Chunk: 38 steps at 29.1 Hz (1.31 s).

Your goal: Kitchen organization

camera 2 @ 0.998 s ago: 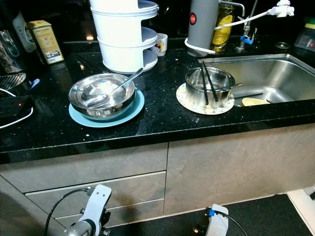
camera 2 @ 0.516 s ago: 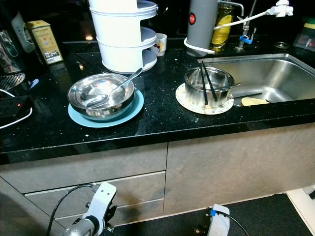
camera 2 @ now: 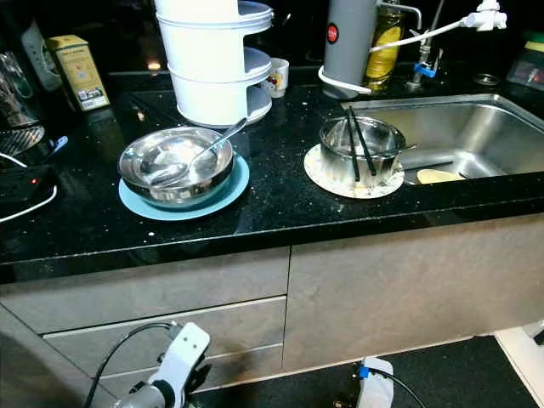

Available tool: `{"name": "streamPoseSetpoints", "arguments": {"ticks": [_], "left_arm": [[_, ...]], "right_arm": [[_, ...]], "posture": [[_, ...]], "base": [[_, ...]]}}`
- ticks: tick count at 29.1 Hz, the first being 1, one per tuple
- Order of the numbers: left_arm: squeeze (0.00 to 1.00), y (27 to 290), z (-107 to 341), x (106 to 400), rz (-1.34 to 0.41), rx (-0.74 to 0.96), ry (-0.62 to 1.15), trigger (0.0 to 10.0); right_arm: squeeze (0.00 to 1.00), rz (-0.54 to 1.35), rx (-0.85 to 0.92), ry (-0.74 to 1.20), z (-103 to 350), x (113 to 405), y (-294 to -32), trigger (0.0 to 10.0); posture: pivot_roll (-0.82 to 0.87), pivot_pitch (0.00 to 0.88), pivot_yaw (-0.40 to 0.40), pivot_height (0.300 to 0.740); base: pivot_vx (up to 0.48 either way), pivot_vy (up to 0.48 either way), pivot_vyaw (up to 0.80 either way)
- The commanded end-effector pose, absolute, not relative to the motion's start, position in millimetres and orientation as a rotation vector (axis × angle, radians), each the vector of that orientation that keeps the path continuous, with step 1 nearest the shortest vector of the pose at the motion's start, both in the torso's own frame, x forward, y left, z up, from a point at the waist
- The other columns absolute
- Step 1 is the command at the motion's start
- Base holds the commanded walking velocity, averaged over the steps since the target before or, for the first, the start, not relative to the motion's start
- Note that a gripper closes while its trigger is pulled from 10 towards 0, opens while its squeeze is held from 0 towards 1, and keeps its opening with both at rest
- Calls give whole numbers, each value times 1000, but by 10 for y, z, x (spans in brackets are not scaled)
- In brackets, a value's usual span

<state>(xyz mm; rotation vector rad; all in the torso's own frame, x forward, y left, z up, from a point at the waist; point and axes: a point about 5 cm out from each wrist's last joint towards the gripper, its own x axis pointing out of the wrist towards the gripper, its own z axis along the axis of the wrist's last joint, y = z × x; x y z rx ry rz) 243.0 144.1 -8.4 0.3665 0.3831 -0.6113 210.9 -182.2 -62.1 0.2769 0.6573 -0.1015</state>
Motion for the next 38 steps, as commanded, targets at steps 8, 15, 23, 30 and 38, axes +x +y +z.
{"name": "streamPoseSetpoints", "arguments": {"ticks": [8,15,23,30,38], "left_arm": [[0,1539,105,2286,-761,416,347,10000],[0,1553,357,2276,-793,396,300,10000],[0,1643,898,2507,-777,408,149,10000],[0,1872,960,2588,-707,441,182,10000],[0,1953,852,2595,-730,487,282,10000]], "right_arm": [[0,-113,262,669,-649,2047,-1869,10000],[0,-115,260,669,-647,2048,-1876,10000],[0,-109,262,667,-637,2070,-1858,10000],[0,-111,268,663,-637,2074,-1836,10000],[0,-118,273,656,-635,2073,-1825,10000]], "posture": [[-46,154,-27,740],[-47,155,-27,740],[-39,154,-31,740],[-42,151,-18,740],[-44,151,-13,740]], "base": [[0,0,0],[0,0,0],[0,0,0],[0,0,0],[0,0,0]]}}
